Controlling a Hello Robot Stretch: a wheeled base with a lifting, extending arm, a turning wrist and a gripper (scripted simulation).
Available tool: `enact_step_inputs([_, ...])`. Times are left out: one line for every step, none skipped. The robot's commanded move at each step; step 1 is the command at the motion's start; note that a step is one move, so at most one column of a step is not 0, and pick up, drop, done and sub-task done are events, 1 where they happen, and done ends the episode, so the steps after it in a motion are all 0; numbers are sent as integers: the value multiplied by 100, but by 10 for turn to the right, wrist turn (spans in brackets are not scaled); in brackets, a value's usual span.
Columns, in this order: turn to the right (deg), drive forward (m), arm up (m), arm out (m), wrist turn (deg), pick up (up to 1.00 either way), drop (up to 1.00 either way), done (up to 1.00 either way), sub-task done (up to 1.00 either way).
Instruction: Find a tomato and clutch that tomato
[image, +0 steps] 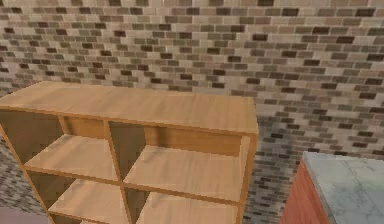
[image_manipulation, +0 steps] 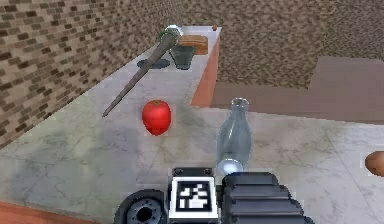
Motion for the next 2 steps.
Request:
enact_step_inputs([0, 0, 0, 34, 0, 0, 0, 0, 0])
enact_step_inputs([0, 0, 0, 0, 450, 0, 0, 0, 0])
